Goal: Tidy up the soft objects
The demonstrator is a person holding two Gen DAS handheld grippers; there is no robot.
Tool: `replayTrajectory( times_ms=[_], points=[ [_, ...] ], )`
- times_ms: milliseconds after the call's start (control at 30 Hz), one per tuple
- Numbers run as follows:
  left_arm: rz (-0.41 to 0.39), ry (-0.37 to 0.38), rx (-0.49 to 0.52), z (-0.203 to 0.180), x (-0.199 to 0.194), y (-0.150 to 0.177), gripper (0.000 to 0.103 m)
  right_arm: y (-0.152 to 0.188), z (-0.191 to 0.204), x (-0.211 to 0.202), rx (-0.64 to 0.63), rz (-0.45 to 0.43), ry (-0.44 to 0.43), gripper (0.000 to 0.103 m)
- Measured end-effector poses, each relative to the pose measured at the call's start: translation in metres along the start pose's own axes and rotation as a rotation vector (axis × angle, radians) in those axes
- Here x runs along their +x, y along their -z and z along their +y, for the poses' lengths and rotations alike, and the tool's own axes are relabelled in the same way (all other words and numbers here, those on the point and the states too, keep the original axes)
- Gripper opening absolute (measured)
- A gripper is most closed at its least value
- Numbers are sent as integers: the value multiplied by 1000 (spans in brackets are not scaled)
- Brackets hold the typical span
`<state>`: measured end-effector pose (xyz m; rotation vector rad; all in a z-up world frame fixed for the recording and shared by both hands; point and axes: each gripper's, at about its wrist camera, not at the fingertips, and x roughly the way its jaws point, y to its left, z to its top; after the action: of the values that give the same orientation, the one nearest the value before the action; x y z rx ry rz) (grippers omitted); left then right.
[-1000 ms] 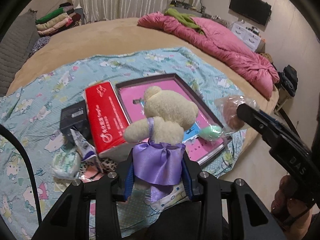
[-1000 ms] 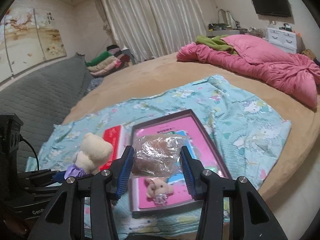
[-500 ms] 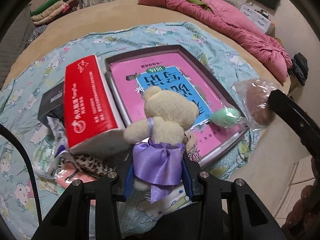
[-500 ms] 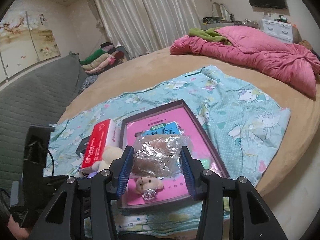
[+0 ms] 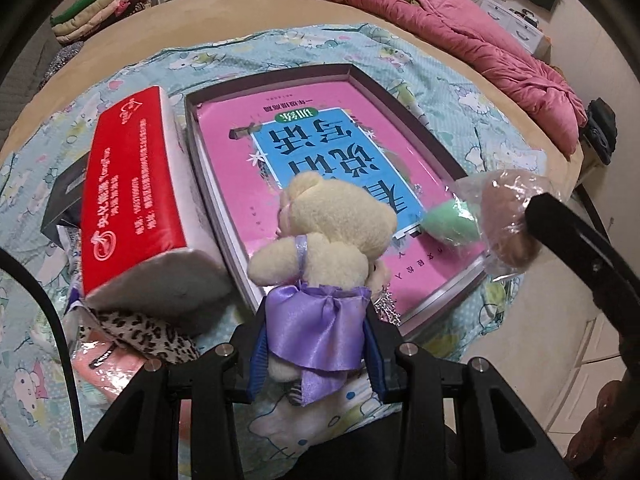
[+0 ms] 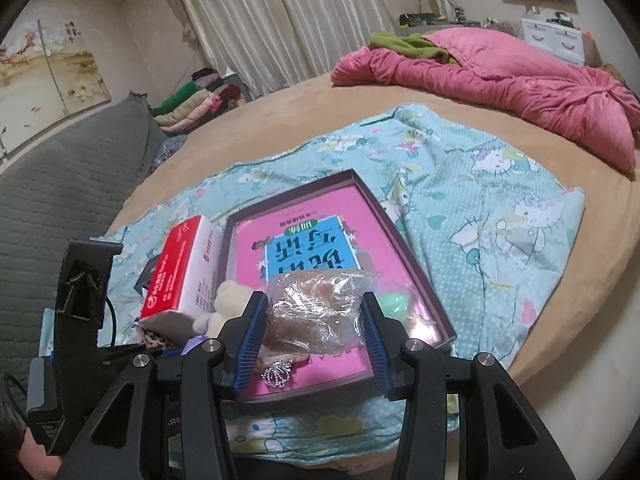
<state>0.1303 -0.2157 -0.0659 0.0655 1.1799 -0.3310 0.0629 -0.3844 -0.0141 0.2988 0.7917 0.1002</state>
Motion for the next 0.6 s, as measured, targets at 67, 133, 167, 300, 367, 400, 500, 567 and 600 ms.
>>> replayTrajectory(
  times_ms=[67, 133, 167, 300, 367, 400, 500, 567, 600],
  points=[
    [3, 3, -4, 0, 2, 0, 40, 2, -2, 4, 4, 13, -1, 48],
    [7, 8, -5, 0, 5, -1, 40, 4, -3, 6, 6, 23, -5, 48],
    [9, 9, -6, 1, 6, -1, 40, 5, -3, 8, 8, 28, -5, 48],
    [13, 21, -11, 3, 9, -1, 40, 8, -5, 15, 12, 54, -13, 48],
    [13, 19, -8, 3, 10, -1, 40, 10, -5, 20, 14, 74, -16, 48],
    [13, 21, -8, 3, 11, -1, 40, 11, -4, 22, 13, 80, -19, 48],
    [14, 31, -8, 4, 12, 0, 40, 14, -4, 28, 14, 100, -22, 48],
    [14, 35, -4, 3, 13, 1, 40, 15, -4, 33, 17, 112, -25, 48],
    [13, 36, -3, 4, 13, 1, 40, 16, -4, 34, 17, 116, -26, 48]
  ],
)
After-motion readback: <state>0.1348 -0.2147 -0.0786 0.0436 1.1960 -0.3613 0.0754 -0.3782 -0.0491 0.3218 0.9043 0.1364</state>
